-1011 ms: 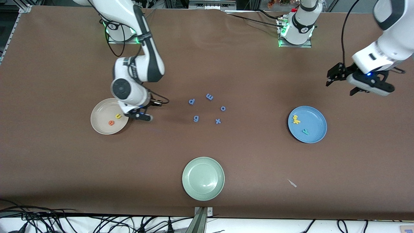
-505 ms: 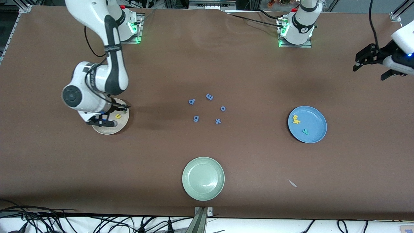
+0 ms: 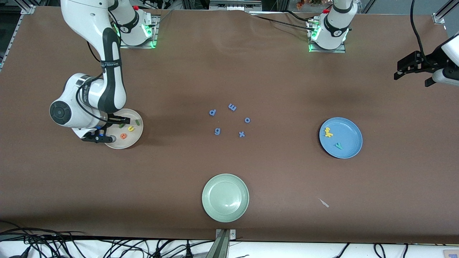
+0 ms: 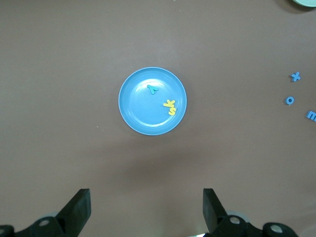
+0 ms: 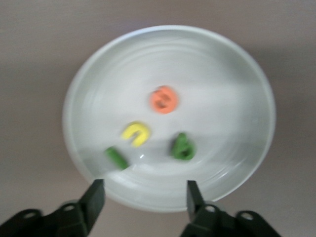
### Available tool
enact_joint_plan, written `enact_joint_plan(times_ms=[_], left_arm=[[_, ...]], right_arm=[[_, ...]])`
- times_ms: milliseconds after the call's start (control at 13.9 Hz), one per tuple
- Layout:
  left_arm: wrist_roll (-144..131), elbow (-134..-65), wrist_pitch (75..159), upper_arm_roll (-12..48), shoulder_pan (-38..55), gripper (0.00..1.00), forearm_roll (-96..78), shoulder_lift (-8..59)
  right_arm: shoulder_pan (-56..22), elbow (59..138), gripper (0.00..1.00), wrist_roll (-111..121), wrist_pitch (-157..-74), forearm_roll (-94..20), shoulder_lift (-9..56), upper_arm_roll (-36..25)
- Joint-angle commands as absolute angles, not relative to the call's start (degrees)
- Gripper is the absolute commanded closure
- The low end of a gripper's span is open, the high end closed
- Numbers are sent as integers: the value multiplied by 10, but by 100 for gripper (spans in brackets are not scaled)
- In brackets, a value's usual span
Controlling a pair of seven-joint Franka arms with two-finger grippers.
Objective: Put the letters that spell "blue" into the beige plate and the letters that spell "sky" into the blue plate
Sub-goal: 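Place the green g on the white plate while the left gripper withdraws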
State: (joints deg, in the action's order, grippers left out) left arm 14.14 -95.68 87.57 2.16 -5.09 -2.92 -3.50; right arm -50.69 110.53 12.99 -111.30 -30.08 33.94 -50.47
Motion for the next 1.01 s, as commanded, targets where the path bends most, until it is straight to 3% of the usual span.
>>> enact_joint_plan(times_ms=[0, 433, 578, 722, 939], left_arm=[[116, -922, 831, 31, -43, 0, -11, -25], [91, -897, 784, 25, -49, 0, -11, -28], [91, -897, 783, 23, -52, 0, -11, -27], [92, -897, 786, 24, -52, 0, 3, -25], [92, -897, 788, 25, -48, 0, 20, -26]], right_arm=[[-505, 1015, 0, 86, -1008, -283, 342, -511], [-513, 871, 0, 3, -827, -258, 339, -512], [-547, 853, 0, 1, -811, -231, 335, -526], [-544, 855, 0, -10, -818, -161, 277, -490], [-463, 868, 0, -12, -817, -109, 188, -391]])
